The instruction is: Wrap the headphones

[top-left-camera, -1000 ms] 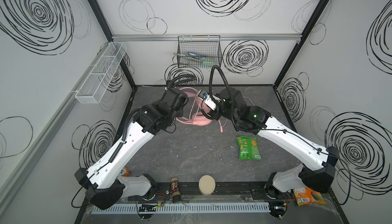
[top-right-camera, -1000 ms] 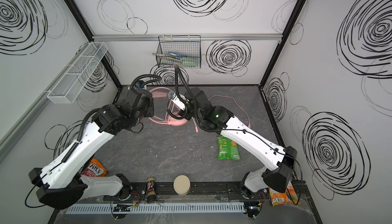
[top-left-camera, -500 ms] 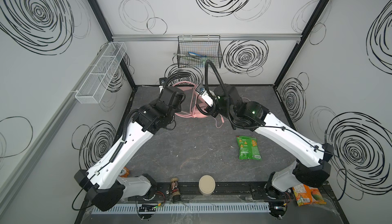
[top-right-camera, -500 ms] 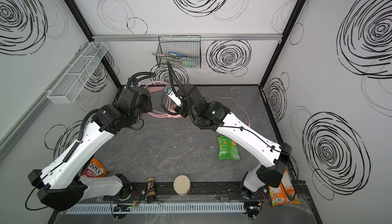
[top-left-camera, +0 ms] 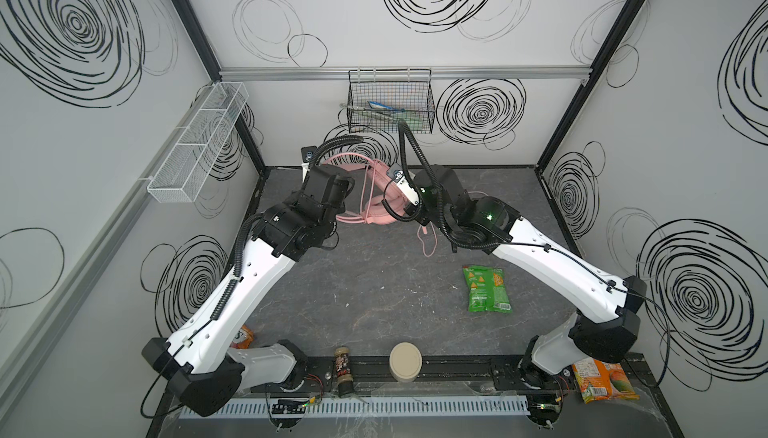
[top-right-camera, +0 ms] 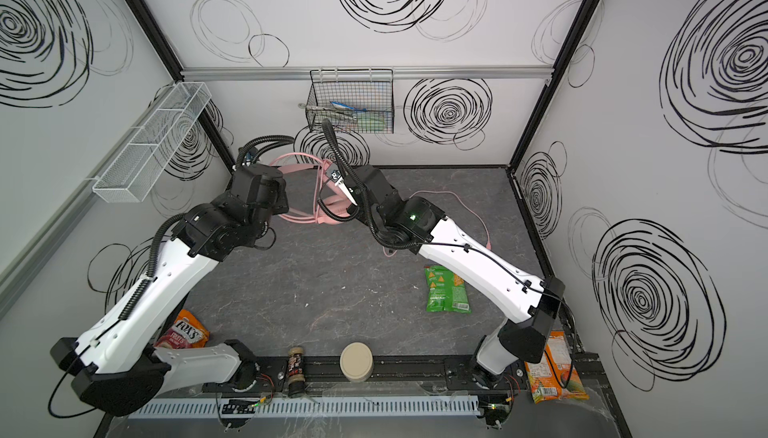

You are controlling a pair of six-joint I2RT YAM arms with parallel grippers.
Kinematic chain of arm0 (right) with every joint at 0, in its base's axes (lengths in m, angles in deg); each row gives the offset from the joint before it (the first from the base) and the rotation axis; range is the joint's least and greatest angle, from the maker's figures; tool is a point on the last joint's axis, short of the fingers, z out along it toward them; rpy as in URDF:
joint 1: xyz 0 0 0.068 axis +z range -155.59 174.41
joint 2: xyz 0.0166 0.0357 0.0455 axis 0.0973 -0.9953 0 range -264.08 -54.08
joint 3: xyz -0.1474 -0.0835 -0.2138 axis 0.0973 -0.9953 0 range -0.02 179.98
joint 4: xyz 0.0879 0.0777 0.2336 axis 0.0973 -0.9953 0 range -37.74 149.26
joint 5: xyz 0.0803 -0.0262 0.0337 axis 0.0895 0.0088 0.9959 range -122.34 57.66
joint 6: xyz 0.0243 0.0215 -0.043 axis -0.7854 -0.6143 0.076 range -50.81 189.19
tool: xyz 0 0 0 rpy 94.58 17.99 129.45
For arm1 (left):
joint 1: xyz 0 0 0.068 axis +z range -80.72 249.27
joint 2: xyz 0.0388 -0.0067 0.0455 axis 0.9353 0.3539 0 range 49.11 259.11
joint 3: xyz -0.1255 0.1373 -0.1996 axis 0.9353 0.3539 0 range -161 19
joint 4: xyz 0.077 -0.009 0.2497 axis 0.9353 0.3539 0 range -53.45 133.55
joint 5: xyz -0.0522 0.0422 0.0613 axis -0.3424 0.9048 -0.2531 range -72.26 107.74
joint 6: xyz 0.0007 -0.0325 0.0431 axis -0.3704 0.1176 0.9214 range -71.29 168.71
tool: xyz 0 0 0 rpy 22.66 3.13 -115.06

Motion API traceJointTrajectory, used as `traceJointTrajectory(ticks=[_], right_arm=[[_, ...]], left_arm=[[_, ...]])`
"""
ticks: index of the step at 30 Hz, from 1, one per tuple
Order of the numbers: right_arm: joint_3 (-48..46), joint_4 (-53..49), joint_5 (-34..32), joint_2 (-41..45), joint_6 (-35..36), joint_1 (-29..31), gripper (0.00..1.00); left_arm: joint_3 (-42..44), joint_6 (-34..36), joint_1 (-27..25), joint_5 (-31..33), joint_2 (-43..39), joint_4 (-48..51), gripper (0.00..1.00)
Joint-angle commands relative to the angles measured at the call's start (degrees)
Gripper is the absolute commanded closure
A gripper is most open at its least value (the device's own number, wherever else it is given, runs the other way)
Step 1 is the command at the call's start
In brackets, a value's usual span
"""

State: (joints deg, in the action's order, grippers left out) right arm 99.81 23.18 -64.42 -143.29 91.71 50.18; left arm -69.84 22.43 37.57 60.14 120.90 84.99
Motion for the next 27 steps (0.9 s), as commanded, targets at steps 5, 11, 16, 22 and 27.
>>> traceJointTrajectory(ticks=[5,11,16,22,27], right_arm=[[2.3,-0.3,-0.9,2.7,0.7,0.6,0.94],[3.6,-0.7,-1.5,3.0,0.6,2.4,0.92],[9.3,-7.2,-0.5,1.4,-4.6,2.8,0.90],[13.2,-13.3,4.6,0.5,-12.9,3.1,0.89],[13.9,-16.1,7.7,-0.8,-17.4,4.4,0.92]], left_arm=[[-2.7,-2.4,1.2,6.6,-2.0,-8.7,1.00],[-3.7,-3.0,0.0,7.6,-0.9,-9.1,1.00],[-4.2,-3.1,-0.1,8.4,-0.2,-9.6,1.00],[-3.5,-2.1,-0.2,9.2,0.1,-11.0,1.00],[-3.2,-2.6,-1.9,9.6,0.8,-12.0,1.00]])
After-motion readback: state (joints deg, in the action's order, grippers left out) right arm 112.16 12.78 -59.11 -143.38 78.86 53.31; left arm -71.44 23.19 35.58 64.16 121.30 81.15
